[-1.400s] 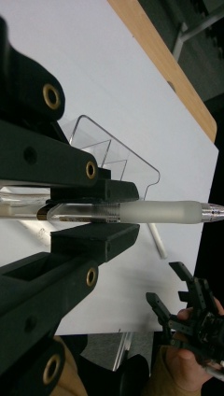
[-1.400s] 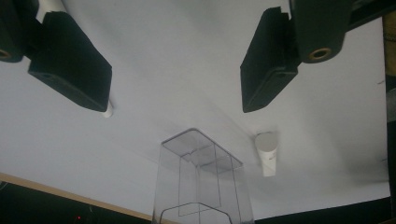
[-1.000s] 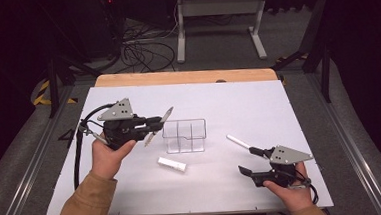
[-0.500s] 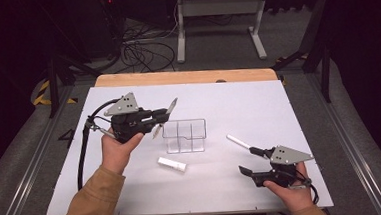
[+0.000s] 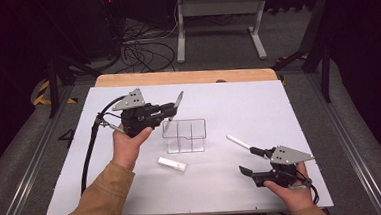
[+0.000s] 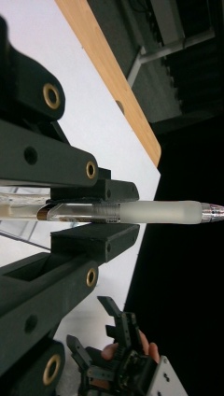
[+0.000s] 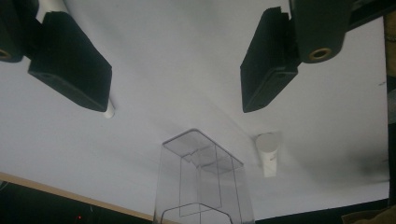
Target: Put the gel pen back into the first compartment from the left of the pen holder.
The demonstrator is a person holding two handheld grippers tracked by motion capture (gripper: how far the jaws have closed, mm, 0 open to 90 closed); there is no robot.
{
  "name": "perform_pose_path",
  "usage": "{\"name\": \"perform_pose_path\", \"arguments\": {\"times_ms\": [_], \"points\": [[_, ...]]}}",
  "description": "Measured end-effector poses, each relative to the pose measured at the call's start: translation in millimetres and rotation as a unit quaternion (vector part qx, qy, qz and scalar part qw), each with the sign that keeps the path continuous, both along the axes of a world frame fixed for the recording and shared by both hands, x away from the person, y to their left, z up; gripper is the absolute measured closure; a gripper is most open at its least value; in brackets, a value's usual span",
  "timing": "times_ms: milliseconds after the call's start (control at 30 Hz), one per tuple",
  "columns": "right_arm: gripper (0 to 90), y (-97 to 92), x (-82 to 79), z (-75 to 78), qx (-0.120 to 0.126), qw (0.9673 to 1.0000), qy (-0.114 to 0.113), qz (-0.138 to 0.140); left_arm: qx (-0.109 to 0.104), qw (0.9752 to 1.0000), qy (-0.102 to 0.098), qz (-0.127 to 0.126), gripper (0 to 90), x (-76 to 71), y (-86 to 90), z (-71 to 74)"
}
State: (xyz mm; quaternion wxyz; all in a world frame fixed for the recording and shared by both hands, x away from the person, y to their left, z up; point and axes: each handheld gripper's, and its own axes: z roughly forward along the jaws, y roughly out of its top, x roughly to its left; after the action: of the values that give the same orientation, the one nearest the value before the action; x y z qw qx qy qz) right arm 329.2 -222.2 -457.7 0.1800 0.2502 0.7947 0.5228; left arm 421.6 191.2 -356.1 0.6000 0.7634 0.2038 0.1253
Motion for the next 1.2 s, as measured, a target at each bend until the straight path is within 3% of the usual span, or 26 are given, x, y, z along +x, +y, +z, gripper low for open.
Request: {"name": "perform_pose_path", "arguments": {"times_ms": [133, 267, 433, 1033, 1200], "points": [[25.9, -0.3, 0.6, -0.8, -0.003, 1.0000, 0.001, 0.000, -0.014, 0.9998, 0.007, -0.007, 78.9, 4.8, -3.3, -3.4], [25.9, -0.7, 0.0, -0.3, -0.001, 1.0000, -0.001, -0.001, -0.013, 0.9999, 0.006, -0.003, 78.9, 7.0, -5.9, -5.9], [25.8, -0.6, 0.3, -0.7, -0.002, 1.0000, 0.000, -0.001, -0.009, 0.9999, 0.009, -0.005, 78.8, 9.9, -6.3, -10.2], [25.7, -0.7, 0.3, -0.3, 0.000, 1.0000, 0.000, 0.000, 0.035, 0.9992, 0.022, 0.002, 78.6, 13.1, -9.2, -26.5], [25.8, -0.9, 0.4, -0.2, 0.001, 1.0000, 0.000, -0.001, 0.022, 0.9992, 0.031, 0.005, 78.6, 12.7, -3.0, -33.0]]}}
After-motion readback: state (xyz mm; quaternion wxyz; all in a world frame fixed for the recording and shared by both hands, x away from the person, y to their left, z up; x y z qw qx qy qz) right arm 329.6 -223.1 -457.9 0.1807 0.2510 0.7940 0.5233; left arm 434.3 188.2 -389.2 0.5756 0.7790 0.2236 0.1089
